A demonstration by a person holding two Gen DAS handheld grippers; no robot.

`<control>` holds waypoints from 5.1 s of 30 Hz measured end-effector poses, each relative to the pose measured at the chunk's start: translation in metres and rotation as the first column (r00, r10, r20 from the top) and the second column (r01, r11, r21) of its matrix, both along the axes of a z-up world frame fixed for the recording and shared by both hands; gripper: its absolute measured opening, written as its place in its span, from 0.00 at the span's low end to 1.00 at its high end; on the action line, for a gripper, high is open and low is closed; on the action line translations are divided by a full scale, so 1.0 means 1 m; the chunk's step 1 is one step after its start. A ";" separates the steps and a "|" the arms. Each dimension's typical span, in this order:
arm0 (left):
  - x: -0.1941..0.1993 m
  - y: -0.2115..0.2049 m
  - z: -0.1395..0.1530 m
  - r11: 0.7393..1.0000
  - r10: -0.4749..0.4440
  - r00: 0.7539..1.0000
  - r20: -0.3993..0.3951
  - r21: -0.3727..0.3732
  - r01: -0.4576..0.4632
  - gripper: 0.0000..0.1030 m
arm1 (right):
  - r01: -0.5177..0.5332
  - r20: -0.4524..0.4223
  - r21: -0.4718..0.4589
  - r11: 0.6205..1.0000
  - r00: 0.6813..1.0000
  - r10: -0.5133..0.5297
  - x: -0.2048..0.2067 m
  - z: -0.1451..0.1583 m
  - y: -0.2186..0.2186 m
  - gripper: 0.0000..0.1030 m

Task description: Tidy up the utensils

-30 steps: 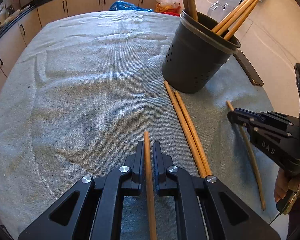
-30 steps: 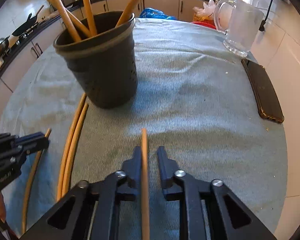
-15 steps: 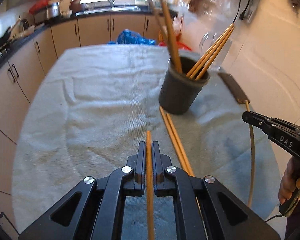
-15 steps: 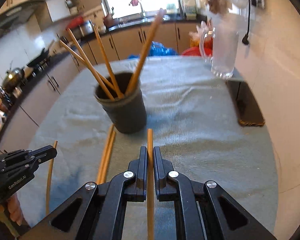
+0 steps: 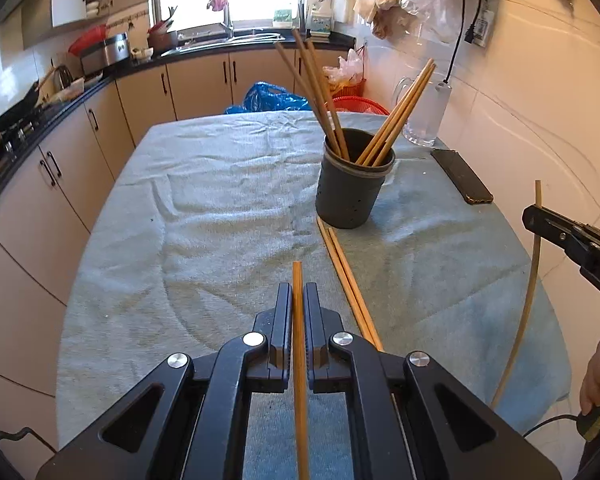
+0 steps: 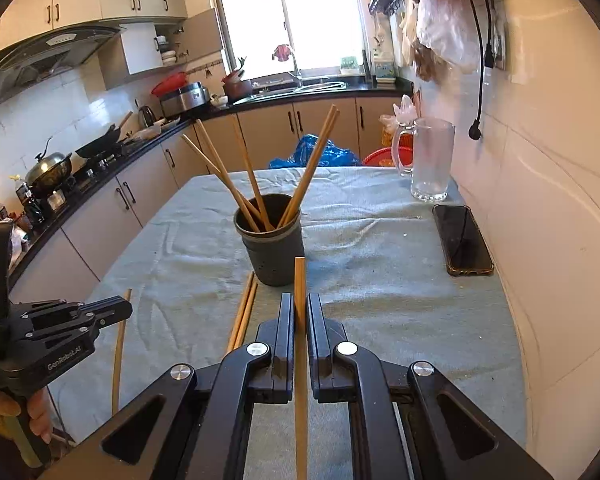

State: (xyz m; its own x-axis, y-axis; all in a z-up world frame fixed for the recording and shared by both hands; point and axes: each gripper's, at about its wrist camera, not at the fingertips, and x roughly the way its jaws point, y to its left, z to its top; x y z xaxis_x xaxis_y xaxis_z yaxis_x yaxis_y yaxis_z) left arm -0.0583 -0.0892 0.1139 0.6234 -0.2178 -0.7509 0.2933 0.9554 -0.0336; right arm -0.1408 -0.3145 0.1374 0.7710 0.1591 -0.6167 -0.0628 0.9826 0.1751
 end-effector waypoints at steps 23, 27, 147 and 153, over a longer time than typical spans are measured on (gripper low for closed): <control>-0.036 -0.012 0.032 0.998 -0.060 0.994 0.088 -0.028 0.063 0.05 | -0.021 0.049 0.030 0.999 0.999 0.020 -0.026 0.015 -0.002 0.06; -0.041 -0.013 0.040 0.996 -0.072 0.992 0.106 -0.045 0.077 0.05 | -0.023 0.050 0.035 0.999 0.998 0.022 -0.027 0.016 -0.002 0.06; -0.031 0.080 -0.039 0.955 0.259 0.965 -0.043 -0.139 -0.262 0.69 | -0.243 -0.334 -0.074 0.967 0.920 0.206 0.024 -0.122 0.124 0.09; -0.027 0.066 -0.048 0.966 0.211 0.974 -0.079 -0.136 -0.220 0.69 | -0.151 -0.353 -0.038 0.988 0.927 0.128 0.026 -0.124 0.090 0.08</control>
